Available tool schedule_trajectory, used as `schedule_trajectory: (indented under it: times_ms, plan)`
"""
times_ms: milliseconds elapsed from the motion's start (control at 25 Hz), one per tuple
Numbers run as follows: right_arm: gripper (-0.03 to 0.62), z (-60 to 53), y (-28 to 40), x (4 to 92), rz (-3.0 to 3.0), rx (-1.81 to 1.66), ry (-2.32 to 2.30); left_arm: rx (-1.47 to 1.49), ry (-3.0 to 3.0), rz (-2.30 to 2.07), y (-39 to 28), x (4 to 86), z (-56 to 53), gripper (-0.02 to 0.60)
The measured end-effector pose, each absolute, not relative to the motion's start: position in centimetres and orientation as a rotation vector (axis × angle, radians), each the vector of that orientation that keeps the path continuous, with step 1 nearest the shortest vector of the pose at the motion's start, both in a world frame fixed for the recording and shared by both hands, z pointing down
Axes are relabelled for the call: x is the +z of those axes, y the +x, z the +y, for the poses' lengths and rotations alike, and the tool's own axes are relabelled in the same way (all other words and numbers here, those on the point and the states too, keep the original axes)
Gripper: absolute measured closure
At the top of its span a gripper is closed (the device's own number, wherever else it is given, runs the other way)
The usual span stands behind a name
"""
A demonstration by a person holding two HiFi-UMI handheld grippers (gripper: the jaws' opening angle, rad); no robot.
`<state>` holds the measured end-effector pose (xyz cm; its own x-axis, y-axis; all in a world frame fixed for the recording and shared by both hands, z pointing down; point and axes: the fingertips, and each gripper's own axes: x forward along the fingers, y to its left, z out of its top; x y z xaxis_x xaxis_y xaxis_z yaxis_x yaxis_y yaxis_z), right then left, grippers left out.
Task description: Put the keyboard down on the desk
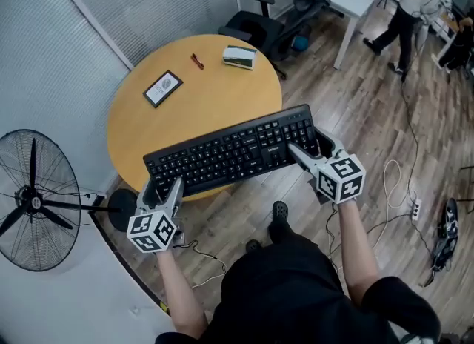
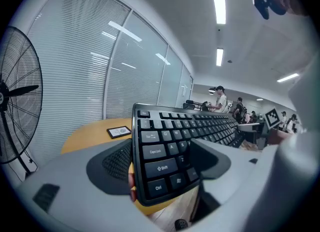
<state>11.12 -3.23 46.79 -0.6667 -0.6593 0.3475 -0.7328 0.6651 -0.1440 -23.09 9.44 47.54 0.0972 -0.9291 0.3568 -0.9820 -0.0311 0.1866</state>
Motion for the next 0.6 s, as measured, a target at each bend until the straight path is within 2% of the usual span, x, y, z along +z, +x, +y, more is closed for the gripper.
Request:
schedule_trajectory:
  times_ms: [600]
  plan:
    - [0.249, -10.9, 13.3, 48.6, -2.643, 0.406, 1.016, 0.187, 1.920, -1.932, -19.9, 49.1, 4.3, 0.229]
